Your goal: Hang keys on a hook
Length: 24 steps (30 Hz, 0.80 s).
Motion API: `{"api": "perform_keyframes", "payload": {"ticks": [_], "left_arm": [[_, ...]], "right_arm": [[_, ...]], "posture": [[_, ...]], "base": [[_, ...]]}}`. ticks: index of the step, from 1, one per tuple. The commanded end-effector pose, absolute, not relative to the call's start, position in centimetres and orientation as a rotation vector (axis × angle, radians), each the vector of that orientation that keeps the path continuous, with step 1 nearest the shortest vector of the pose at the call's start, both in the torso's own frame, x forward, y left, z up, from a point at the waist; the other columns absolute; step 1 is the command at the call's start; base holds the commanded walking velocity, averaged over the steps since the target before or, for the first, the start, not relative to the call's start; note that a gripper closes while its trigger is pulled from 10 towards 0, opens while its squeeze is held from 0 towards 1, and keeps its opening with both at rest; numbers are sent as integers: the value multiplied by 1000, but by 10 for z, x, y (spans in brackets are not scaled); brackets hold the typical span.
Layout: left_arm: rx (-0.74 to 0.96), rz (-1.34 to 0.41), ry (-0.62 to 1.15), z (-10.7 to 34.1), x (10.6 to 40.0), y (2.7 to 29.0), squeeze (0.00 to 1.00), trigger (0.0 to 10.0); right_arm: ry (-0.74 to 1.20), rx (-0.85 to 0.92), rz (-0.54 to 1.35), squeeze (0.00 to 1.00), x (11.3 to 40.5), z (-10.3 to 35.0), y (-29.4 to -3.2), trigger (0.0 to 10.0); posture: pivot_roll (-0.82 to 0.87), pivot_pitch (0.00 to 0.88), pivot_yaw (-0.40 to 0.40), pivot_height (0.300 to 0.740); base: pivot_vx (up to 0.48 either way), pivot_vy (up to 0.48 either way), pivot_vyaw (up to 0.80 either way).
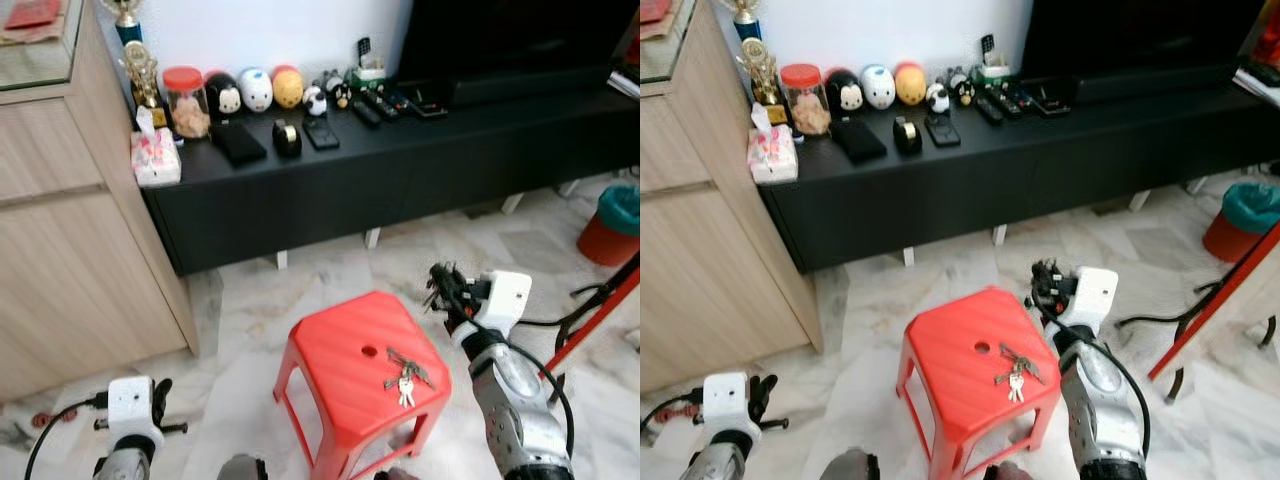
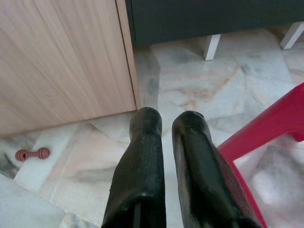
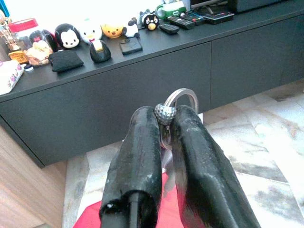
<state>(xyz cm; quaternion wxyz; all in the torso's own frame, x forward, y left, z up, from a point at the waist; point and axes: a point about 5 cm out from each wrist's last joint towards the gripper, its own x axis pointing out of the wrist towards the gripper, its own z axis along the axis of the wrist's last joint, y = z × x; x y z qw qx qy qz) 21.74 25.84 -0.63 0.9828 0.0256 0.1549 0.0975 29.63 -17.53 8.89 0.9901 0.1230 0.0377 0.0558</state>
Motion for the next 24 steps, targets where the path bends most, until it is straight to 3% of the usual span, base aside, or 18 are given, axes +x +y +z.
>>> {"api": "perform_keyframes", "payload": {"ticks": [1, 14, 24], "left_arm": [[28, 208, 338, -13, 213, 258, 0, 10000], [-11, 262, 510, -41, 190, 265, 0, 10000], [-39, 307, 607, -56, 169, 266, 0, 10000]], "right_arm": [[57, 244, 96, 0, 295, 94, -181, 10000], [223, 224, -20, 0, 275, 43, -215, 10000], [226, 238, -40, 0, 268, 35, -214, 10000]], "posture": [[171, 0, -74, 740], [175, 0, -74, 740], [168, 12, -61, 740]], "base": [[0, 0, 0], [0, 0, 0], [0, 0, 0]]}}
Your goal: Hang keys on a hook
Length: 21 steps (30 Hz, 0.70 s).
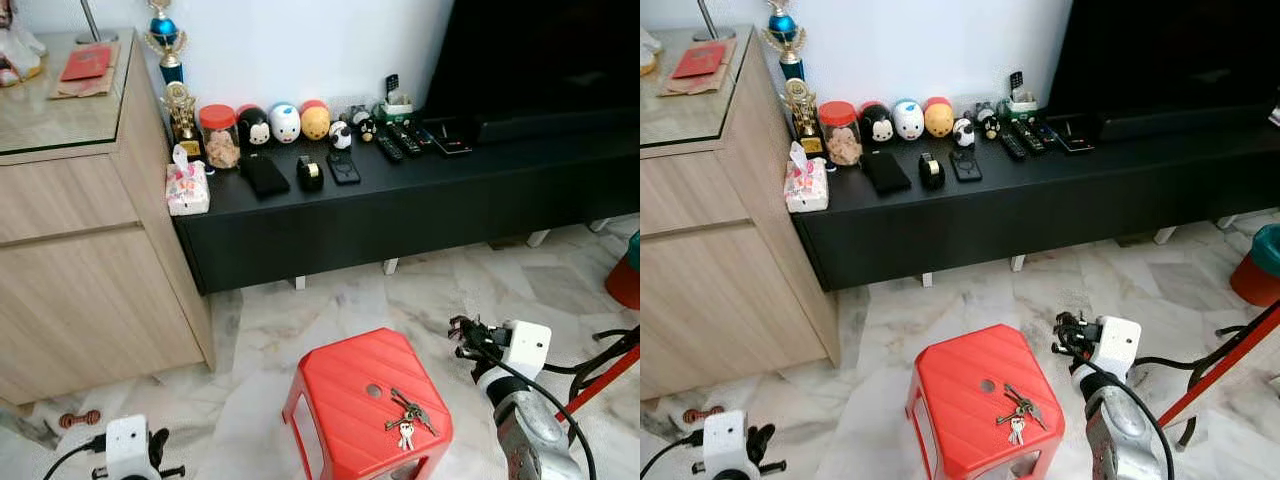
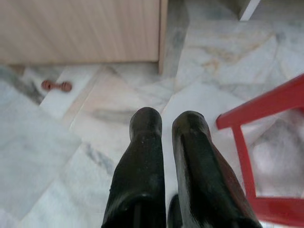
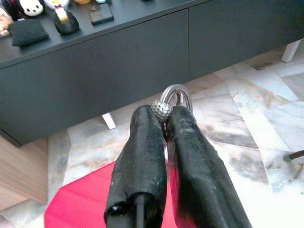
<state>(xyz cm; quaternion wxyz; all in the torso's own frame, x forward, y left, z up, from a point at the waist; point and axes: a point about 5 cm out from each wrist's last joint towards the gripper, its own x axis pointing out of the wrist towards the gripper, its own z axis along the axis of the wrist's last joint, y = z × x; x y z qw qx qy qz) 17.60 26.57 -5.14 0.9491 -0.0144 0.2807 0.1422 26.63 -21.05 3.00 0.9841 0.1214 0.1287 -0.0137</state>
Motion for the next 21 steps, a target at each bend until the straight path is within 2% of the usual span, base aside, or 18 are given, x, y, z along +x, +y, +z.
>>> {"api": "perform_keyframes", "payload": {"ticks": [1, 21], "left_arm": [[-41, 308, 612, -57, 168, 266, 0, 10000], [-61, 311, 644, -62, 167, 264, 0, 10000]], "right_arm": [[225, 238, -40, 0, 268, 35, -213, 10000], [185, 257, -36, 0, 278, 43, -206, 10000]], "posture": [[167, 14, -60, 740], [179, 31, -62, 740]], "base": [[0, 0, 0], [-282, 0, 0]]}}
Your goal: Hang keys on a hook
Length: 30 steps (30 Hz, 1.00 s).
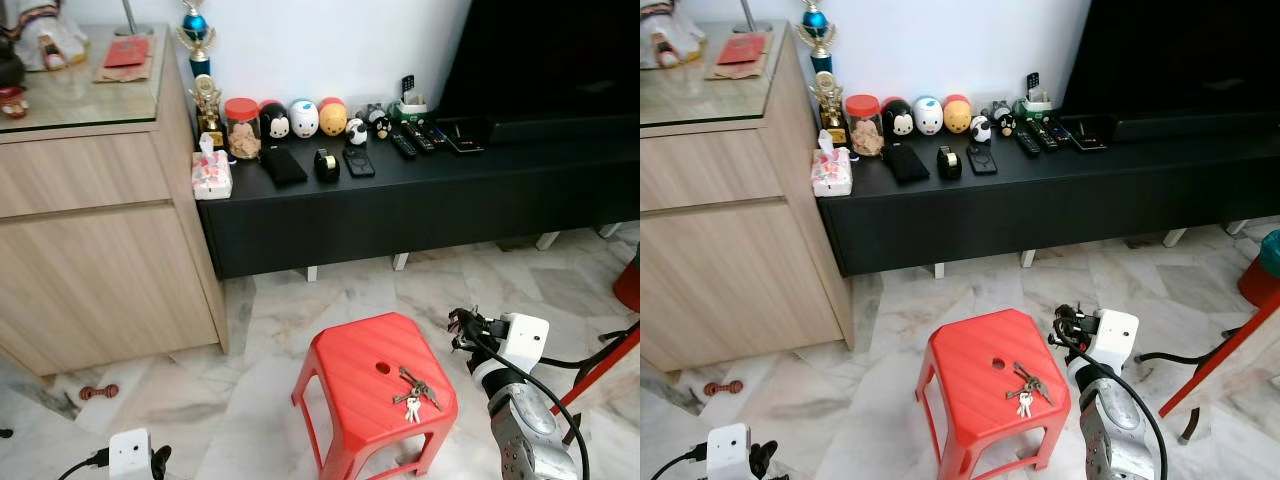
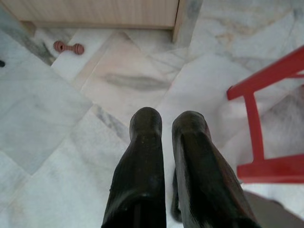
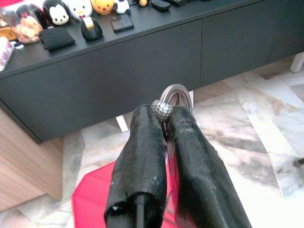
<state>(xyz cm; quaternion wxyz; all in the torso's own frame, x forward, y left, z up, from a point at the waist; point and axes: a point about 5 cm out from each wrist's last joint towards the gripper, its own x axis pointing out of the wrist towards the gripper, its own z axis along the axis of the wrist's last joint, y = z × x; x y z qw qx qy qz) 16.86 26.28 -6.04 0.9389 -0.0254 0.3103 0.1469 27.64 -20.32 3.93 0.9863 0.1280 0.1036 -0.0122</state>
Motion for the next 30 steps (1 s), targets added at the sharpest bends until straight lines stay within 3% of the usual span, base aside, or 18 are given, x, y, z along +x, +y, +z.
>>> {"api": "perform_keyframes", "payload": {"ticks": [1, 16, 24, 30], "left_arm": [[-61, 312, 647, -62, 166, 264, 0, 10000], [-65, 319, 663, -65, 163, 263, 0, 10000], [-9, 326, 673, -64, 163, 264, 0, 10000], [-2, 331, 666, -63, 164, 265, 0, 10000]], "right_arm": [[185, 257, -36, 0, 278, 43, -206, 10000], [180, 267, -47, 0, 279, 44, -209, 10000], [183, 256, -38, 0, 281, 44, -207, 10000], [172, 253, -48, 0, 286, 47, -209, 10000]], "posture": [[179, 32, -62, 740], [180, 32, -67, 740], [185, 18, -69, 740], [180, 2, -64, 740]], "base": [[-319, 0, 0], [-313, 0, 0], [0, 0, 0], [0, -470, 0]]}}
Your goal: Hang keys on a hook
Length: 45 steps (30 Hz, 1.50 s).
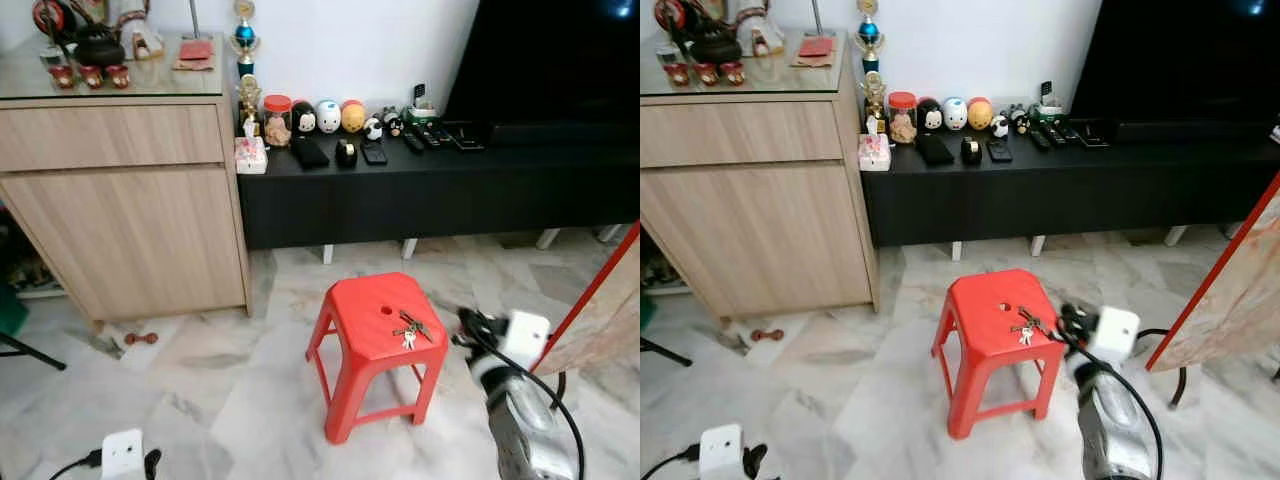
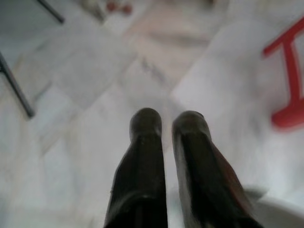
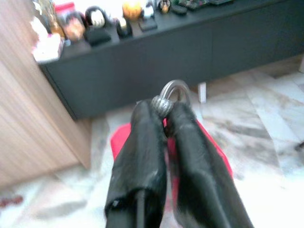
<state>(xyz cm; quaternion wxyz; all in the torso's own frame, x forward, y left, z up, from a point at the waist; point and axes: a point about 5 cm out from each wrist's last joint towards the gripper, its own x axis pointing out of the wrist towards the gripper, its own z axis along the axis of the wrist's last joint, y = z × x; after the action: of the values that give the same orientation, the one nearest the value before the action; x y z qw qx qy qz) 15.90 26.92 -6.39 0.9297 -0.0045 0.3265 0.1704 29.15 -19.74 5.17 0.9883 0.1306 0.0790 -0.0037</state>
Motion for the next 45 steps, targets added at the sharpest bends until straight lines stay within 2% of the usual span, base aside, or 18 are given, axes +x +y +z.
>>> {"api": "perform_keyframes", "payload": {"ticks": [1, 32, 43, 45], "left_arm": [[-2, 331, 666, -63, 165, 265, 0, 10000], [3, 317, 670, -65, 166, 259, 0, 10000], [-32, 331, 689, -67, 162, 259, 0, 10000], [-41, 346, 729, -71, 152, 264, 0, 10000]], "right_arm": [[170, 254, -49, 0, 286, 47, -209, 10000], [154, 254, -70, 0, 289, 48, -207, 10000], [143, 249, -72, 0, 293, 52, -209, 10000], [134, 247, -82, 0, 295, 55, -212, 10000]], "posture": [[179, 0, -63, 740], [178, 0, -59, 740], [180, 0, -67, 740], [179, 0, -68, 740]], "base": [[0, -480, 0], [0, -470, 0], [0, 0, 0], [0, 0, 0]]}}
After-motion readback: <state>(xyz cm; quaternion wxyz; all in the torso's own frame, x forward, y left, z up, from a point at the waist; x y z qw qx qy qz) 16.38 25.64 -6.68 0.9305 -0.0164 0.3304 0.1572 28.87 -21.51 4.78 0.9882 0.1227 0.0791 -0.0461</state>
